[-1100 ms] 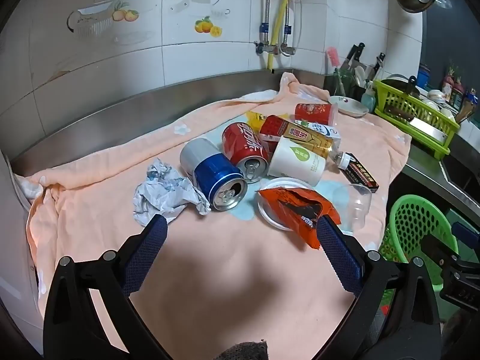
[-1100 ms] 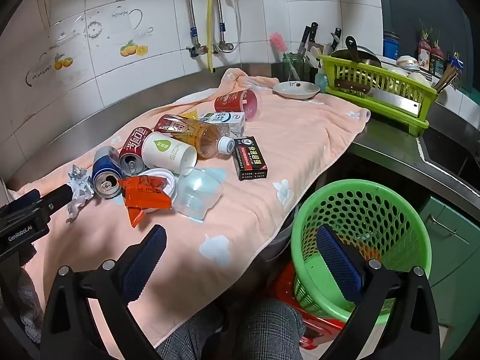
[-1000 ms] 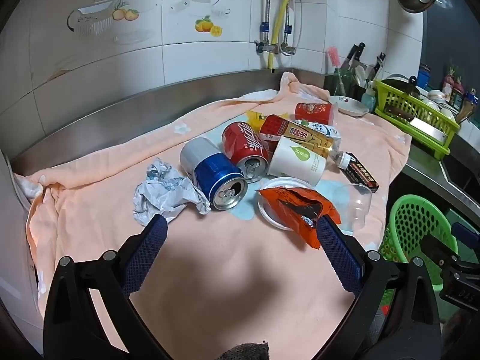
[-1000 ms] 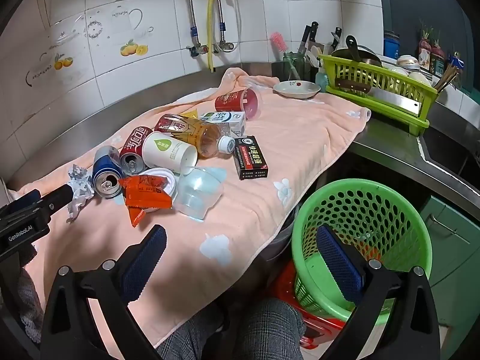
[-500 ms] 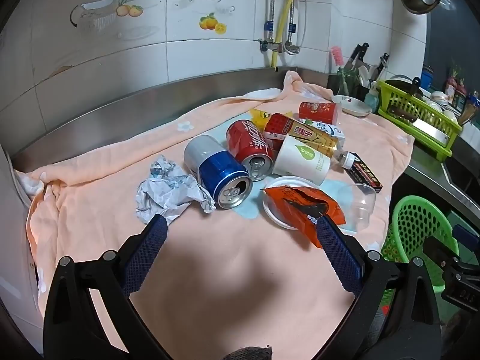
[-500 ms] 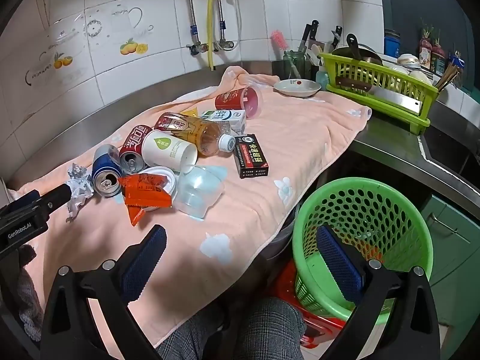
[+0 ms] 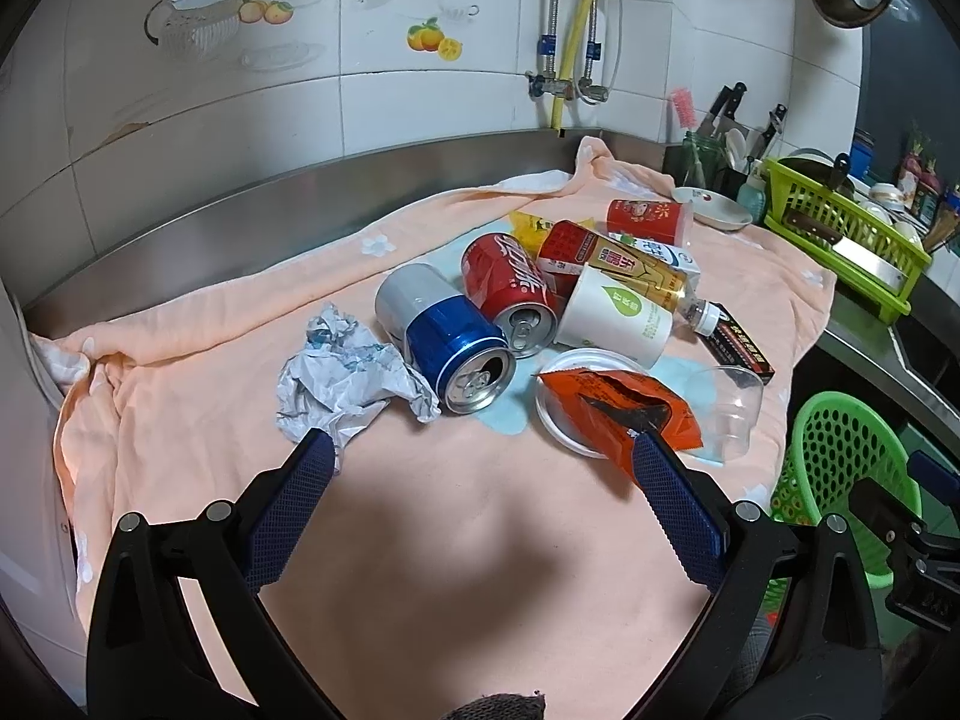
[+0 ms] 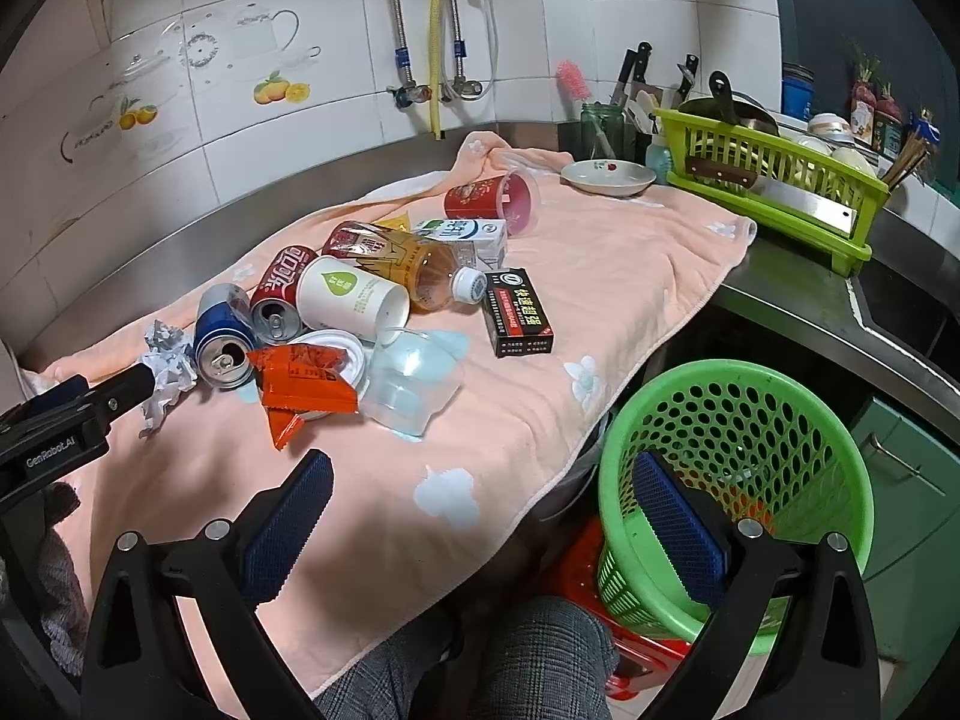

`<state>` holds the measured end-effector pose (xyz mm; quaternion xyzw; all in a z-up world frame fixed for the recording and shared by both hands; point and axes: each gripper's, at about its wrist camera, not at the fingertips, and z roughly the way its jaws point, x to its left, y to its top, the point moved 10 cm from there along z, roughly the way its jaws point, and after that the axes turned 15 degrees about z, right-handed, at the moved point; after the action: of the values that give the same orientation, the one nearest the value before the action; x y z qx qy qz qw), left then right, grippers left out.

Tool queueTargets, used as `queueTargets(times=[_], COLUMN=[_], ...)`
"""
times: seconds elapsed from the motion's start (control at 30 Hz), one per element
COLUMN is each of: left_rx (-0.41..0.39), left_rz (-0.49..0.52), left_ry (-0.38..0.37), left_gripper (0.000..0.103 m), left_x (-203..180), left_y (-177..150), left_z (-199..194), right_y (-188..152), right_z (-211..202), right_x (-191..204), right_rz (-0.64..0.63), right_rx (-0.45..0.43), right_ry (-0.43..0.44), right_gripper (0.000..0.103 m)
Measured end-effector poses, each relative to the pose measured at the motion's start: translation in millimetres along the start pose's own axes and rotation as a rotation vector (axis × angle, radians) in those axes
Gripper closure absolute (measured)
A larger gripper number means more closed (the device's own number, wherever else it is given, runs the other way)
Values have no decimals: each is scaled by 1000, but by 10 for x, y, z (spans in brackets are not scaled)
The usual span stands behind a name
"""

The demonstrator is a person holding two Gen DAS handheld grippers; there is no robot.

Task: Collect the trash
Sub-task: 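Move both tools toward the trash pile on the towel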

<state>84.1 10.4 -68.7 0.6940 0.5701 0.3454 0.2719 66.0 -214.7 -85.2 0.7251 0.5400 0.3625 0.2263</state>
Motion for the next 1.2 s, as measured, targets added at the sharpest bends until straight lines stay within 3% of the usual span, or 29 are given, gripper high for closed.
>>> queueTargets(times=[1.2], left_rx=[18], left_rz=[-41], left_ry=[50], left_gripper=[5], left_x=[319], left_y=[-25], left_z=[50], right_y=[68], right_z=[71], right_x=[458], right_rz=[-81], right_rx=[11], right_ry=[120], right_gripper=[6])
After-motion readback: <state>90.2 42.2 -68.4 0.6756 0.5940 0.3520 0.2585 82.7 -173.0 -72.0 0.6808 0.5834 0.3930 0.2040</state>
